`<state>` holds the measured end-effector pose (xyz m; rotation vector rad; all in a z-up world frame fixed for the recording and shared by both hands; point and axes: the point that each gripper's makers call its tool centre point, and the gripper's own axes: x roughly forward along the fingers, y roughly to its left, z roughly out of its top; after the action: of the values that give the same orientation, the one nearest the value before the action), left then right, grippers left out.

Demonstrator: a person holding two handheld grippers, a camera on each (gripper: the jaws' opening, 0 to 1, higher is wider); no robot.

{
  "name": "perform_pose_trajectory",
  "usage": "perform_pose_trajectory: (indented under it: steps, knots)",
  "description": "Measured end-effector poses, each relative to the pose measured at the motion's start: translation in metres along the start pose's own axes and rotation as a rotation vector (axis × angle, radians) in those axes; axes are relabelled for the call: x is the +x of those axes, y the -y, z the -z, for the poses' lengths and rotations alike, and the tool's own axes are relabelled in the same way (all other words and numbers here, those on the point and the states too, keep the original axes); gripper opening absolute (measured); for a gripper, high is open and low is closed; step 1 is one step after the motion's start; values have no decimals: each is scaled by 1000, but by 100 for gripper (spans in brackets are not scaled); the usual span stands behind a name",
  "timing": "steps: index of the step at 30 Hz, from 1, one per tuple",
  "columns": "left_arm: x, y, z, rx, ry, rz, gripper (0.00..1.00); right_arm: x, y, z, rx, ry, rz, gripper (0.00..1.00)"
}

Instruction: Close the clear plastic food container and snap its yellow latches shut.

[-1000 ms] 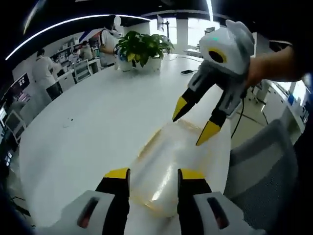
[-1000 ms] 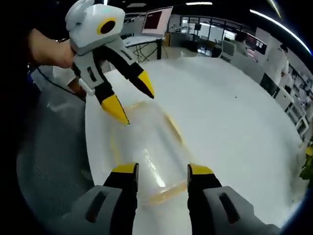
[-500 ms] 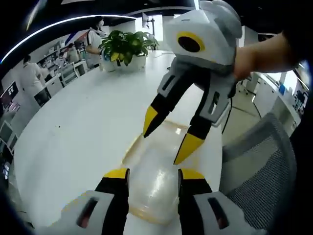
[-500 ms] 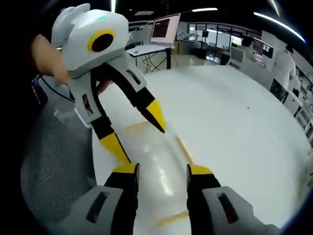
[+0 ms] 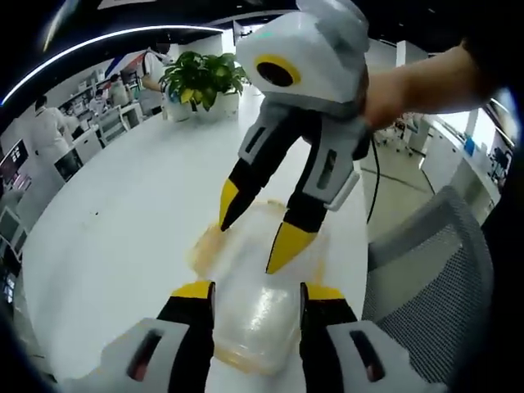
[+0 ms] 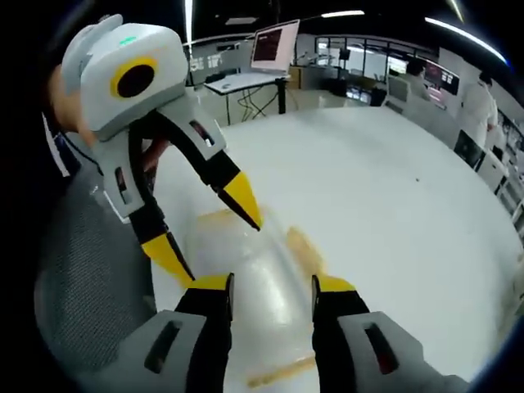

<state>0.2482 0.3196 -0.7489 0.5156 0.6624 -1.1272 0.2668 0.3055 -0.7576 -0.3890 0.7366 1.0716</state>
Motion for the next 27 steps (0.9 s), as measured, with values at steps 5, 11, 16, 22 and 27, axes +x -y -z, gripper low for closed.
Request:
perform_pose_trajectory:
  steps: [5, 11, 16, 22, 27]
  knots:
    - [0, 1, 0, 5, -2, 5, 36, 6, -2, 6, -22, -32, -13, 33]
    - [1, 13, 9, 85, -48, 21, 43, 8, 0, 4, -21, -31, -17, 33]
    - [4, 21, 13, 104, -67, 27, 43, 6, 2, 1, -18, -23, -17, 36]
    - [8, 25, 11, 167, -85, -6, 43, 8, 10, 0, -15, -33, -22, 37]
    - [15, 36, 10, 305, -121, -6, 44, 11, 7, 4, -82, -108, -75, 41]
